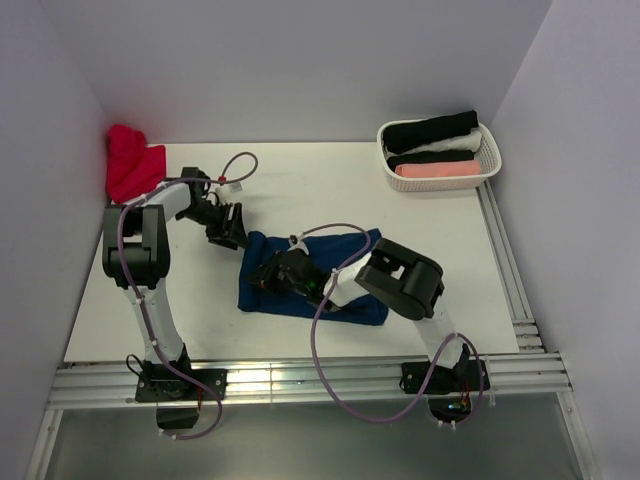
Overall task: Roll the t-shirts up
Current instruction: Roll the tshirt
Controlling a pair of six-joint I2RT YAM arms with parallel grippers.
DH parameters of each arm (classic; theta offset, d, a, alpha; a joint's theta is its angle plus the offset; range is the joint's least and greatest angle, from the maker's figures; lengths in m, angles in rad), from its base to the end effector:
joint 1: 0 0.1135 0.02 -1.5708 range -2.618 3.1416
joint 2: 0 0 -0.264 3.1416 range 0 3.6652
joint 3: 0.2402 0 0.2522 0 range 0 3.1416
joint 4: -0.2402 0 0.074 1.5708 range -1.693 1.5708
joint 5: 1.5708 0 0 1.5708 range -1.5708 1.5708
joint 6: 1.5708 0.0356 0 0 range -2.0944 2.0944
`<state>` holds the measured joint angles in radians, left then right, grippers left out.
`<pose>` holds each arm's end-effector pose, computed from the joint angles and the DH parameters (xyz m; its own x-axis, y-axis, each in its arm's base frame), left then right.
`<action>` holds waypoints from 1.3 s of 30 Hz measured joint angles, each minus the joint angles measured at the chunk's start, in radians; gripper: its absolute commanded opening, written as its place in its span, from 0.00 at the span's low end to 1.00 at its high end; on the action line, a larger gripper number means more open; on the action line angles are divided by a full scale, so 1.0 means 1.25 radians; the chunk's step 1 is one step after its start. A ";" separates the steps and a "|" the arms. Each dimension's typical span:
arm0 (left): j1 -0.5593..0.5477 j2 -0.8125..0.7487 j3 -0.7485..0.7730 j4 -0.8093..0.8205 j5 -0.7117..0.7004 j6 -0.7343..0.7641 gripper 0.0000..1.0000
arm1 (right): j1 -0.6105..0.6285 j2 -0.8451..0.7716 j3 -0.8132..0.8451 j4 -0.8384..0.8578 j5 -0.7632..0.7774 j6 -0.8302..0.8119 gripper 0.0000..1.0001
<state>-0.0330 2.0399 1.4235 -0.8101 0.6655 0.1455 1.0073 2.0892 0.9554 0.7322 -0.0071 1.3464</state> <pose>0.3876 -0.0348 0.1554 -0.9620 0.1459 -0.2309 0.2569 0.7702 -0.5837 0.2186 0.3465 0.1034 -0.8740 0.4418 -0.2021 0.0147 0.4398 0.8980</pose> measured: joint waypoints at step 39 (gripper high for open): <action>-0.163 -0.056 -0.049 0.105 -0.244 -0.088 0.42 | 0.114 -0.100 0.412 -0.824 0.398 -0.142 0.44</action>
<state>-0.2367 1.9701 1.3624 -0.6788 0.3607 0.0357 1.1503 1.9644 1.4708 -0.2981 0.4900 1.1687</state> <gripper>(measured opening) 0.424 0.455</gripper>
